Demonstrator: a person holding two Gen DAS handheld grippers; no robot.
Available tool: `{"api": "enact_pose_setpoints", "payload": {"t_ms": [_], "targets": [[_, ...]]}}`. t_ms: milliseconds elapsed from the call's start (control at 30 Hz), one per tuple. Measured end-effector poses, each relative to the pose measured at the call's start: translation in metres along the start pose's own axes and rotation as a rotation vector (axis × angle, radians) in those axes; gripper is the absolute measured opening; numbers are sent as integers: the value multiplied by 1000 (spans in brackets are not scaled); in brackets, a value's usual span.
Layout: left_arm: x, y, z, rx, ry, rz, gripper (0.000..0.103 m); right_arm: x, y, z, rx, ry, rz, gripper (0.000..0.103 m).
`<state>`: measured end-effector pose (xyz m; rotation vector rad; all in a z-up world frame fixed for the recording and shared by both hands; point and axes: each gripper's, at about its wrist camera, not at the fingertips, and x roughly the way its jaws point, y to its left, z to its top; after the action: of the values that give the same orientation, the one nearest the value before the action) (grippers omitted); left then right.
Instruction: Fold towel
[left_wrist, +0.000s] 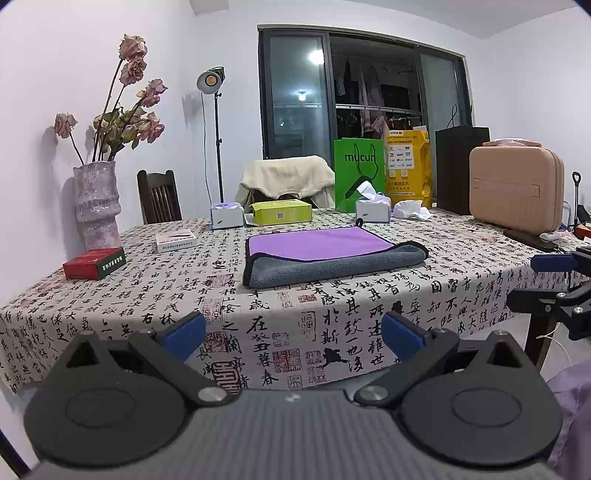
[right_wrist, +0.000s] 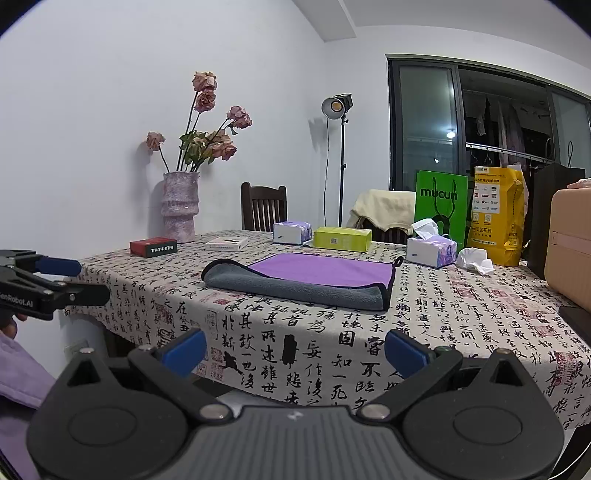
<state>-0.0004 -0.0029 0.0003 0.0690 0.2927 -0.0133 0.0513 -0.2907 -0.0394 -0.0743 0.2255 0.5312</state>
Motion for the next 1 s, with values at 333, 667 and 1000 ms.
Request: {"api": "enact_pose_setpoints", "payload": {"t_ms": [333, 667, 1000], "targets": [[0, 0, -1, 1, 0, 0, 103, 0, 0, 0, 0, 0, 1, 103], [0, 0, -1, 2, 0, 0, 103, 0, 0, 0, 0, 0, -1, 103], [0, 0, -2, 3, 4, -2, 103, 0, 1, -1, 0, 2, -1, 103]]}}
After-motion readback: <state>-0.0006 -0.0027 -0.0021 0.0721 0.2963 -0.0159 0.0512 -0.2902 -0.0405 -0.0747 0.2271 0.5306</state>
